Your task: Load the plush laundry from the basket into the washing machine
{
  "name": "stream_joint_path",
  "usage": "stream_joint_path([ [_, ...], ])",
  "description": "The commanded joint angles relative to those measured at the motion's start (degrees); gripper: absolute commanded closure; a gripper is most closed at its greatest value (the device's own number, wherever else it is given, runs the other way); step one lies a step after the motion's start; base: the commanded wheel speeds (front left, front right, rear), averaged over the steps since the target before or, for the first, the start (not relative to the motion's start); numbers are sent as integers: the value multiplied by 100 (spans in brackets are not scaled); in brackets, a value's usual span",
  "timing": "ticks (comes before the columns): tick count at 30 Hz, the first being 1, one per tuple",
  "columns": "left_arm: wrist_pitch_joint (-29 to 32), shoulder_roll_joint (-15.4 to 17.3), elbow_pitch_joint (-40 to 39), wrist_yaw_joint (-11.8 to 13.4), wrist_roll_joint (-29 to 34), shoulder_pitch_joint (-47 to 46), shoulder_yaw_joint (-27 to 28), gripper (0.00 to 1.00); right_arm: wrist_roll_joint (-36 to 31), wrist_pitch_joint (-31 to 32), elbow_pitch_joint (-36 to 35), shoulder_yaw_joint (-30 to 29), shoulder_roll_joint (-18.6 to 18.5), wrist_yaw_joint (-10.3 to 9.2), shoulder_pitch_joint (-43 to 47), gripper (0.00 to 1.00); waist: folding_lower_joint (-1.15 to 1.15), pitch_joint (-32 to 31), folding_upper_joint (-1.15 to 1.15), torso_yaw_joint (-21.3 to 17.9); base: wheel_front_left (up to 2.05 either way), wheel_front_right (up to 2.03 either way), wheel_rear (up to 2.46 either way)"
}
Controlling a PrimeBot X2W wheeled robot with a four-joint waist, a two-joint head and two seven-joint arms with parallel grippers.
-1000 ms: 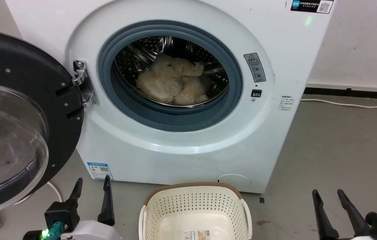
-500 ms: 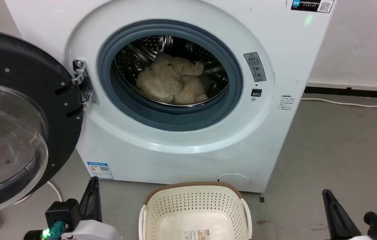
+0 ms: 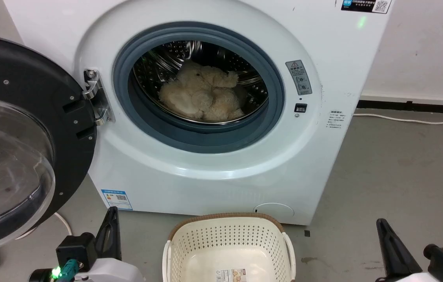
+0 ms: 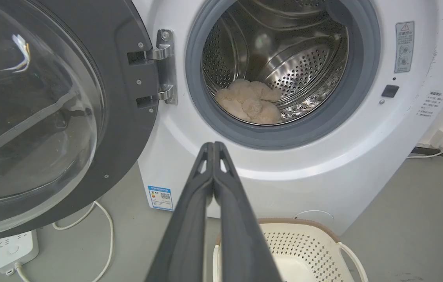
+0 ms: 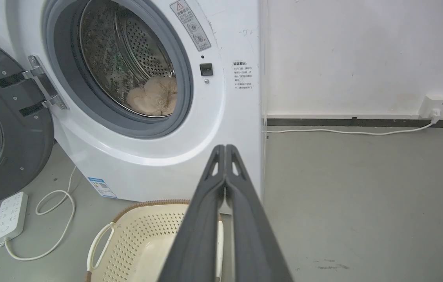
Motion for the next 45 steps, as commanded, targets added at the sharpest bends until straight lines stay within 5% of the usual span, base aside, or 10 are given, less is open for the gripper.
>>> stream_joint_path([
  [1,27,-26,16,-41,79,-65,51,100,-76,37,25,20,-2,1,-100,100,-1,5,0,-3,0,0,0],
  [45,169,-349,74,-426,653,-191,375,100,-521,111,202,132,-6,3,-465,100,-1,84,0,-56,0,0,0],
])
